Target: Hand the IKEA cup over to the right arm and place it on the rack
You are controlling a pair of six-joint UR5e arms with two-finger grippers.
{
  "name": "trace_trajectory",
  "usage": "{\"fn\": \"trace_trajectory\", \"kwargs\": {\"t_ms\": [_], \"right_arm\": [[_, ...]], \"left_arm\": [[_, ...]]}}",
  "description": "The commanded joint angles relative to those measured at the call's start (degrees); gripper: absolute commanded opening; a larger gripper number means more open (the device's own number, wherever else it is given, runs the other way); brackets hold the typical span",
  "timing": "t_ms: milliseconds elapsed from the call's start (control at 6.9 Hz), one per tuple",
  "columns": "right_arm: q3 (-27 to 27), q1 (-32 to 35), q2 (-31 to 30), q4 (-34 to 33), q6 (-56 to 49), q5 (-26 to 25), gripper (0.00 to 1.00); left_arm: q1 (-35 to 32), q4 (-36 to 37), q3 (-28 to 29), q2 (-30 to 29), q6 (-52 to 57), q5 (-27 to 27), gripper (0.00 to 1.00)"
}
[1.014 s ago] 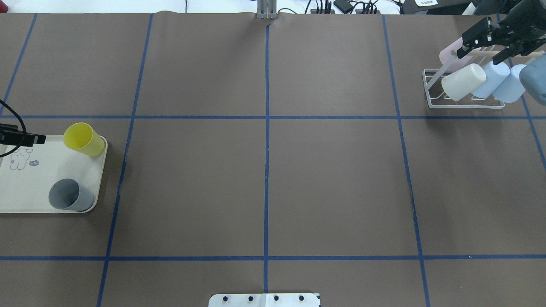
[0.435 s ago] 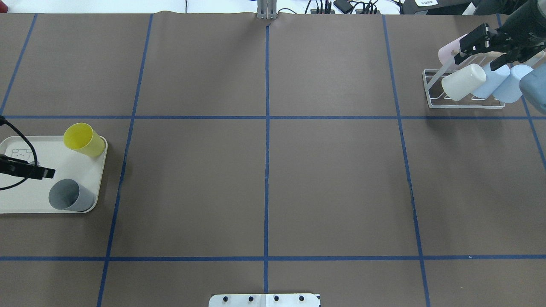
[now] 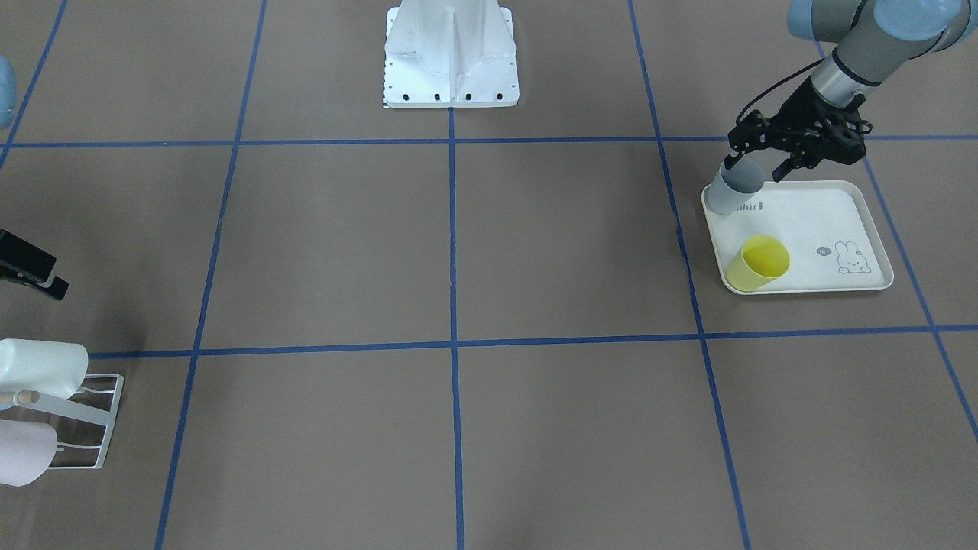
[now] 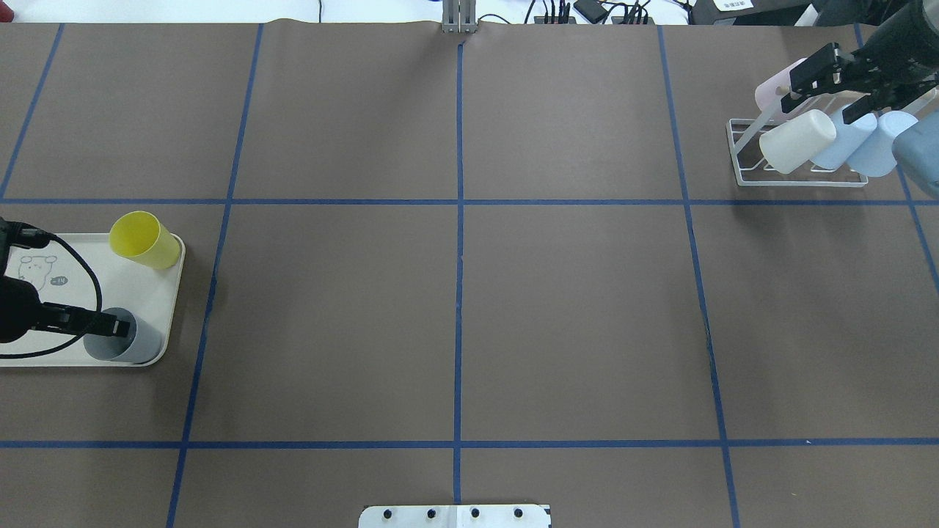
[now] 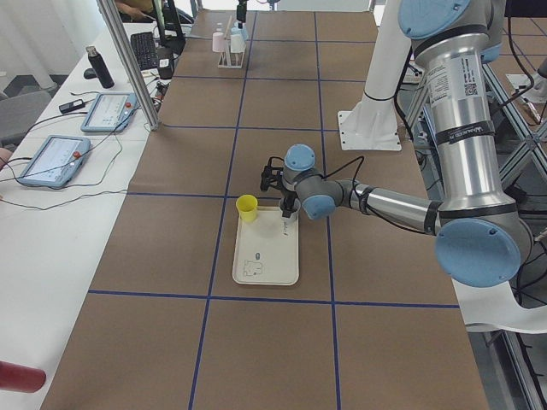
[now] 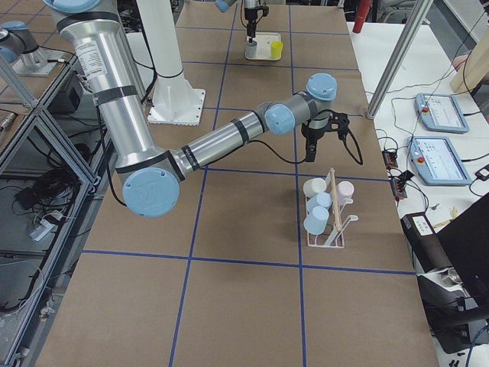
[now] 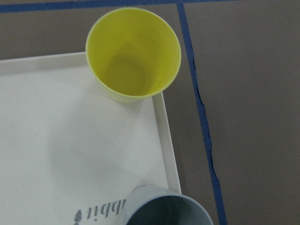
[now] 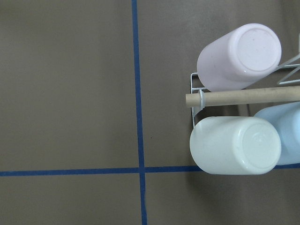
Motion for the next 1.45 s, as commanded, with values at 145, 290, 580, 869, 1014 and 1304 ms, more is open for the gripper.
{"fn": "trace_trajectory", "kwargs": {"t_ms": [145,290,580,869,1014,1304], "right_arm": [[0.06,-0.07,-0.34,0.00,0.10,-0.10,1.00],[0.15,-0.07,-0.34,0.00,0.10,-0.02,1.00],[0.15,0.02,-0.34,0.00,0.10,-0.01,1.00],[0.15,-0.07,-0.60,0.00,0.10,-0.10,1.00],[0.07,-0.07,-0.69,0.00,0.01,-0.19,1.00],[0.15,-0.07,-0.69,0.00,0.10,-0.19,1.00]], "left_arm": [[0.46,0.53,1.16,0.96,-1.40,0.67,0.99],[0.46,0.97,2.30,0.78,-1.49,1.11,0.99],[0.90,1.06,2.32,0.17,-3.49,1.11,0.68],[1.16,1.06,2.49,-0.01,-3.95,1.11,0.00],[1.16,1.06,3.19,0.16,-3.86,1.29,0.00],[-1.45,1.06,-0.29,2.17,-3.33,1.20,0.00]]}}
